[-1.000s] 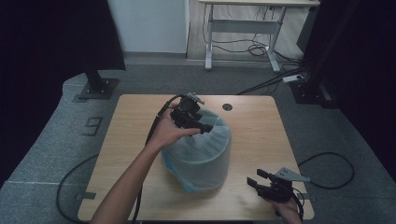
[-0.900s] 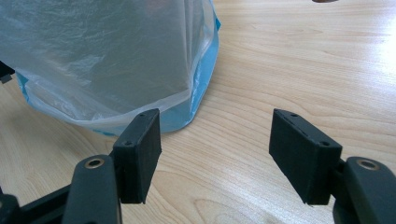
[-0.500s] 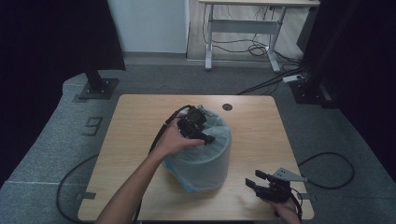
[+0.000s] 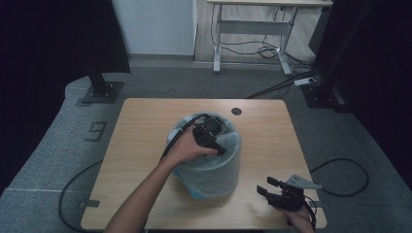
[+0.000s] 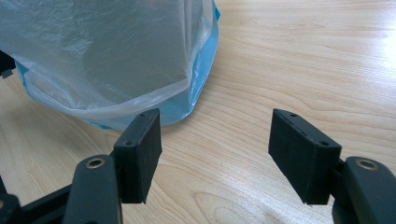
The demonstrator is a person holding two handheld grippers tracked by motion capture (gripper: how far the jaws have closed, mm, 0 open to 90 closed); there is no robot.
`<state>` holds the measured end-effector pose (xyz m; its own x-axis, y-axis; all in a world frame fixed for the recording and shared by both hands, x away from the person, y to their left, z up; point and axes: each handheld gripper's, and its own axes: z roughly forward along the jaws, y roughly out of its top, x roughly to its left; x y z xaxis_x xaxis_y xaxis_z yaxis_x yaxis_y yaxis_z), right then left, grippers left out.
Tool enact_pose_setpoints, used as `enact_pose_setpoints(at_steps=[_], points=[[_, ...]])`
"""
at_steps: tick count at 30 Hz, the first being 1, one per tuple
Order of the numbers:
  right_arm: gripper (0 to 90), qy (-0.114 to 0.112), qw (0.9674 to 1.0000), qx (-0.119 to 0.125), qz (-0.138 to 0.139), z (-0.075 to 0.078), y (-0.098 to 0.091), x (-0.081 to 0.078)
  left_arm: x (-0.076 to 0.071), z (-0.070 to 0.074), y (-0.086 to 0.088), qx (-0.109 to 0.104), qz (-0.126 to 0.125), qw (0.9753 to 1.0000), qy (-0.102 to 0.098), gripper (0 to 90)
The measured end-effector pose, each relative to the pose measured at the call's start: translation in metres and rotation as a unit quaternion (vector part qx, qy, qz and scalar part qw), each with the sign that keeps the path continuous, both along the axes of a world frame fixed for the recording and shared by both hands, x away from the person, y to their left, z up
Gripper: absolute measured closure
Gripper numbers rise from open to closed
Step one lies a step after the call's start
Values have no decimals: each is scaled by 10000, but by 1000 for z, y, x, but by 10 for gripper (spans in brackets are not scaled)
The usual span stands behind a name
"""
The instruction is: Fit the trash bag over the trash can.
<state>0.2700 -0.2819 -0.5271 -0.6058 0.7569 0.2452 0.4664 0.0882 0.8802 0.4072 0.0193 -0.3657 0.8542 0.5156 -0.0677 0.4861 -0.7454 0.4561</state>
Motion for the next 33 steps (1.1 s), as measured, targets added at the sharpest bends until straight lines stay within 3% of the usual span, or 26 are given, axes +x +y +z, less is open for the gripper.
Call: enact_pose_setpoints(at_steps=[3, 4, 5, 6, 7, 8, 9, 13, 16, 23, 28, 29, 33], points=[[339, -6, 10000, 11, -19, 0, -1, 0, -2, 8, 8, -261, 34, 9996, -76, 391], [339, -5, 10000, 25, -35, 0, -2, 0, -2, 8, 8, -261, 34, 9996, -76, 389], [339, -5, 10000, 28, -42, 1, -2, 0, -4, 16, 17, -477, 54, 9988, -113, 388], [339, -8, 10000, 33, -50, 1, -3, 0, -4, 16, 17, -477, 54, 9988, -113, 386], [339, 2, 10000, 31, -53, 1, -3, 0, -6, 23, 26, -663, 66, 9976, -179, 386], [339, 2, 10000, 31, -53, 1, -3, 0, -6, 23, 26, -663, 66, 9976, -179, 385], [339, 3, 10000, 38, -61, 1, -3, 0, -8, 30, 36, -808, 98, 9965, -215, 385], [339, -3, 10000, 20, -53, 1, -2, 0, -12, 35, 48, -891, 157, 9956, -258, 381], [339, 7, 10000, 5, -44, 0, -1, 1, -18, 35, 62, -825, 199, 9960, -279, 375], [339, 30, 10000, -14, -42, -1, 0, 1, -28, 27, 75, -735, 180, 9970, -179, 325], [339, 35, 10000, -14, -39, -1, 1, 1, -29, 18, 73, -467, 146, 9988, -69, 325], [339, 50, 10000, -26, -22, -1, 2, 1, -29, 13, 72, -303, 140, 9994, -55, 325], [338, 63, 10000, -39, -11, -2, 2, 1, -28, 7, 70, -176, 89, 9998, 45, 327]])
